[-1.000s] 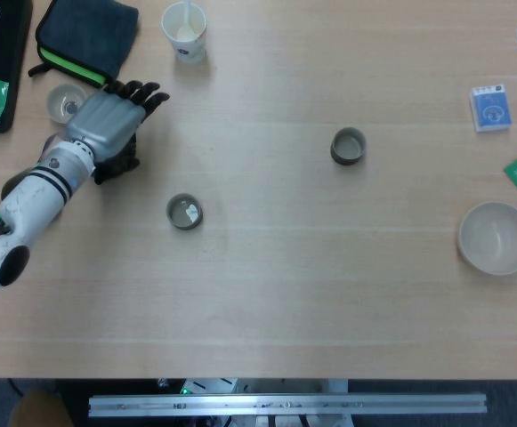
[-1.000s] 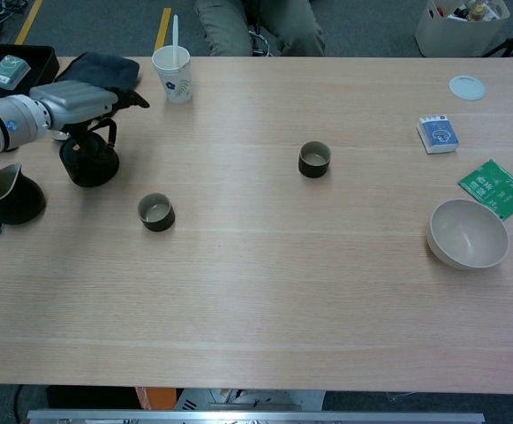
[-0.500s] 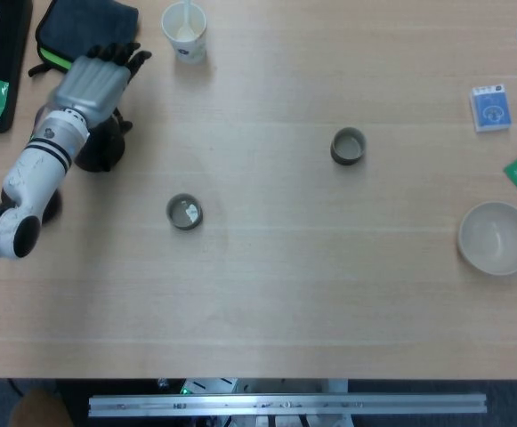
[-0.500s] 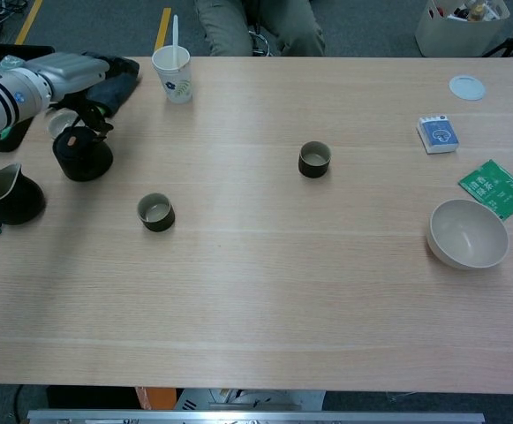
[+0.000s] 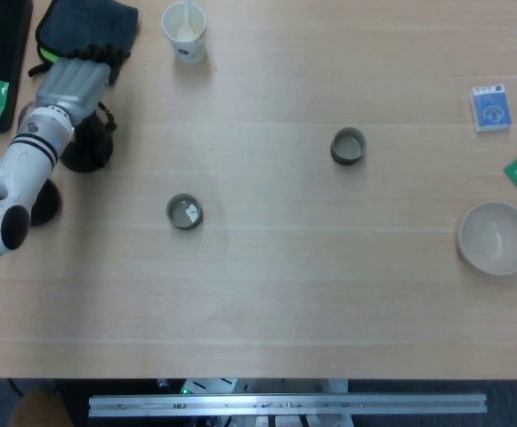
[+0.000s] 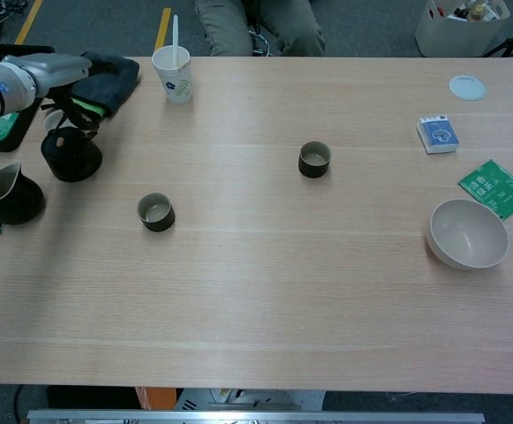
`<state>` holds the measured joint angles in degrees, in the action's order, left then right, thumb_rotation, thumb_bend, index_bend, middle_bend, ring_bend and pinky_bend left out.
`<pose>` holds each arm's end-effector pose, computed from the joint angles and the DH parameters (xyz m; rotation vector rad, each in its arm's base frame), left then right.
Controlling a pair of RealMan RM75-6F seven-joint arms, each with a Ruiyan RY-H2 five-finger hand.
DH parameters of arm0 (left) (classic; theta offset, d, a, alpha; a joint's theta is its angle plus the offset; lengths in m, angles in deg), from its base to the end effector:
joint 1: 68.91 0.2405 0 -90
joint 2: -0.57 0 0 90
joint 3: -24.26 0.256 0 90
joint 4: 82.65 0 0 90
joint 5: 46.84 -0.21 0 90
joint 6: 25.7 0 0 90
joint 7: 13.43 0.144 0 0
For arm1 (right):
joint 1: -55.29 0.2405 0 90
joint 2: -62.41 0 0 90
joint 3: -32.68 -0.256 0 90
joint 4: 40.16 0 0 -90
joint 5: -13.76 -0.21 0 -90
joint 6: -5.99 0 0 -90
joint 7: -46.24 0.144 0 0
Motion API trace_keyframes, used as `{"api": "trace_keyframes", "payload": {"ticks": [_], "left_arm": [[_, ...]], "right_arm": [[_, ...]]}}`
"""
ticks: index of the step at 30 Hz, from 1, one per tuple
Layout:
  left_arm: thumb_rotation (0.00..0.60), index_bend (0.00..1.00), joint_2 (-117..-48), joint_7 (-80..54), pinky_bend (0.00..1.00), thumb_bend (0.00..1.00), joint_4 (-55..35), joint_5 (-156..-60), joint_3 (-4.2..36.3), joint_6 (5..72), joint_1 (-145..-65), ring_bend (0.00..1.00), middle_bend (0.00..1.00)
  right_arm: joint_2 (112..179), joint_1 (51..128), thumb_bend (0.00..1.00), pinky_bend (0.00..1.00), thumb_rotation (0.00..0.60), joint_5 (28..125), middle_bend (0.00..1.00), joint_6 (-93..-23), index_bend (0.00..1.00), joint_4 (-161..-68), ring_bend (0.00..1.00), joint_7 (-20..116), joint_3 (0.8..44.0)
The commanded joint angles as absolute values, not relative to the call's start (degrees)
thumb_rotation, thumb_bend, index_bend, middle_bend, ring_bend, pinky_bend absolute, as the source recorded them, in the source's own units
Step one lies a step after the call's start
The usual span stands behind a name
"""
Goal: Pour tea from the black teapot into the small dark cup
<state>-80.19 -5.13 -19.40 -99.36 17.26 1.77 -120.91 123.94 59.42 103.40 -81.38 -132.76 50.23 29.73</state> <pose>-0.2286 0.4337 0.0405 -1.8350 -1.0992 -0.4976 -0.3047 -0.1772 0.1748 1.4004 -0.8762 0.9798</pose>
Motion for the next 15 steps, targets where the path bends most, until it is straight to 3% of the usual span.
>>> {"api": "trace_keyframes", "payload": {"ticks": [1,10,15], "left_arm": [[0.600,0.00,-76.88,-4.26,0.10,0.24,-15.33,-99.62,18.69,0.89,-121.00,0.01,0.07],[0.600,0.00,-74.65,-3.46,0.10,0.24,-12.58,-108.36,20.77,9.11,-118.27,0.02,0.10],[0.600,0.04,-73.32,-9.69,0.10,0.24,-11.81,-111.74,20.46,8.92,-116.72,0.03,0.13]], "right_arm": [[123.94,59.41,0.21,0.31,0.600,103.43,0.29,-81.39,0.26,-132.78,0.21,50.25,29.74],[123.73,59.17,0.21,0.31,0.600,103.88,0.29,-81.81,0.26,-133.05,0.21,50.18,29.89],[123.60,59.09,0.21,0.31,0.600,104.25,0.29,-82.03,0.26,-133.49,0.21,49.87,29.98]]}}
